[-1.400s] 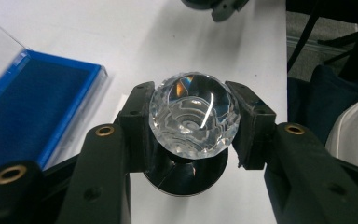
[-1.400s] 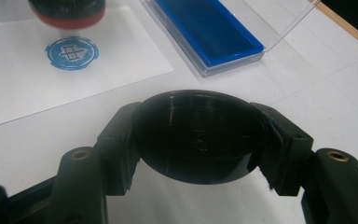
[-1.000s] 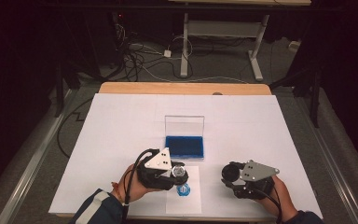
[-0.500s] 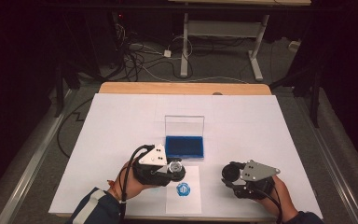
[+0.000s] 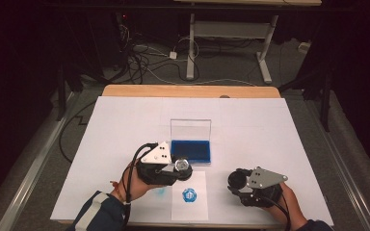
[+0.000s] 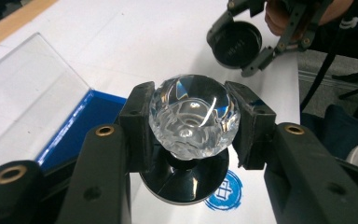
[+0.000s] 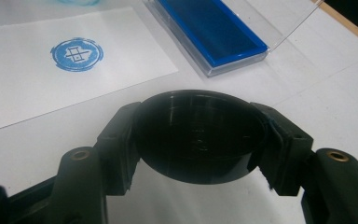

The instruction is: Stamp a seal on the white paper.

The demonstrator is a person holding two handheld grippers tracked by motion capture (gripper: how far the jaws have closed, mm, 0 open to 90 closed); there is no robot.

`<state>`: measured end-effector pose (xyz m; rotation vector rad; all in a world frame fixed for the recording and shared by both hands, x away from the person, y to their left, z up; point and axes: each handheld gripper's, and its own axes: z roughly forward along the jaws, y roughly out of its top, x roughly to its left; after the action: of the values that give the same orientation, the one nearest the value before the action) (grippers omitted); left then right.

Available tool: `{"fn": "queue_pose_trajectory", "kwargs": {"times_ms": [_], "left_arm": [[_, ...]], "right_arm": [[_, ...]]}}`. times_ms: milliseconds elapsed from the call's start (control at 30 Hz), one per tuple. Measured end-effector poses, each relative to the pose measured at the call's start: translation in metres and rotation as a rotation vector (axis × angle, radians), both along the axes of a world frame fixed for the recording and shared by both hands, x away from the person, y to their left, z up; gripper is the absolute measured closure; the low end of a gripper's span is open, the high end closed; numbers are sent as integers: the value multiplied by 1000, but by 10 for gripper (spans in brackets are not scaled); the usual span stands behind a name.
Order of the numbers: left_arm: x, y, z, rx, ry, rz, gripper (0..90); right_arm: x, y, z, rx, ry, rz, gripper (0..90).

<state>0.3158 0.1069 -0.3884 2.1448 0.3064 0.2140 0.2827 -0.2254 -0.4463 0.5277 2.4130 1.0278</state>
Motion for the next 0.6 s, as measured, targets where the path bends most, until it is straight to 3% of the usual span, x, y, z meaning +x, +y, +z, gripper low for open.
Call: {"fn": "queue_pose_trajectory", "kwargs": {"times_ms": [167, 600], "left_arm": [[0, -2, 6, -32, -8, 2, 539], [0, -16, 11, -45, -26, -18, 539]], "right_arm": [[-1, 5, 1, 18, -4, 10, 384], [-1, 31, 3, 62, 2, 65, 384]]}}
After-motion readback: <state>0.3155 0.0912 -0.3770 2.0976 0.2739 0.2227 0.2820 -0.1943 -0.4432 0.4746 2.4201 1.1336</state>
